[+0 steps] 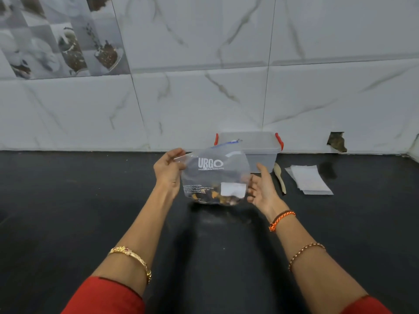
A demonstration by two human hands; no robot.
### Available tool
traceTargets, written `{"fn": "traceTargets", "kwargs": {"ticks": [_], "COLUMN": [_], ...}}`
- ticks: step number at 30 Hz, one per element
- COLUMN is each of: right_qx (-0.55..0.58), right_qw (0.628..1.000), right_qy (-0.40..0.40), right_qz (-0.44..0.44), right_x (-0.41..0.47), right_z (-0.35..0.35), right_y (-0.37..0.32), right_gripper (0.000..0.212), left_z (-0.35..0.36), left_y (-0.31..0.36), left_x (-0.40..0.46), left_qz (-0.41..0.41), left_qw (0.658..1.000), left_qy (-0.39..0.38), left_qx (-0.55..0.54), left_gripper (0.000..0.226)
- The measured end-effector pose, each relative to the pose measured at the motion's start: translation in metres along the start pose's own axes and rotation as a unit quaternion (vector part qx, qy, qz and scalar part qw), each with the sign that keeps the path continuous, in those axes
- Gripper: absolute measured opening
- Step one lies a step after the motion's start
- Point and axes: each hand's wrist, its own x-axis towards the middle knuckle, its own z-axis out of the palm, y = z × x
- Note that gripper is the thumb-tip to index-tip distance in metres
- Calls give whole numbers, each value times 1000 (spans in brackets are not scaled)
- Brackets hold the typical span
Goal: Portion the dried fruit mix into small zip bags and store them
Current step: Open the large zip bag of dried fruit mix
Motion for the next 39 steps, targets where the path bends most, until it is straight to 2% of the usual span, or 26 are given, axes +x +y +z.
{"fn": "traceTargets", "kwargs": {"ticks": [3, 7, 10, 15, 18, 22, 23, 26, 29, 32, 39], "right_qx": [-26, -56, -103, -99, -95, -141, -148, -154, -111, -75, -138], "right_qw": [999, 995, 985, 972, 969, 961, 960, 957, 957, 946, 906], "right_qy": [-23, -16, 3, -10, -17, -16, -15, -9, 10, 24, 17], "right_qz": [-13, -85, -138, -214, -228, -237, -239, -244, -267, -314, -400], "right_x": [4, -5, -11, -17, -26, -36, -38, -45, -50, -53, -50], "right_z": [-3, 2, 6, 13, 17, 23, 24, 28, 31, 30, 29], "right_y": [-11, -31, -41, -43, -44, -49, -50, -52, -55, -58, -55], "right_gripper": [53, 20, 9, 13, 20, 18, 18, 21, 17, 7, 11], "left_z": [0, 0, -4, -1, 14, 39, 46, 58, 58, 55, 52], "left_y": [3, 8, 17, 37, 47, 52, 54, 57, 55, 52, 43], "left_x": [3, -1, -9, -19, -24, -26, -28, -33, -34, -35, -43], "left_qz": [47, 94, 121, 190, 275, 413, 433, 432, 438, 445, 459], "left_qw": [997, 985, 980, 953, 895, 769, 751, 762, 773, 773, 772], "left_qy": [-50, -101, -108, -154, -177, -204, -200, -209, -200, -193, -198], "left_qx": [42, 100, 117, 177, 305, 444, 457, 435, 412, 407, 392], "left_gripper": [41, 42, 41, 35, 24, 42, 43, 28, 18, 16, 22]}}
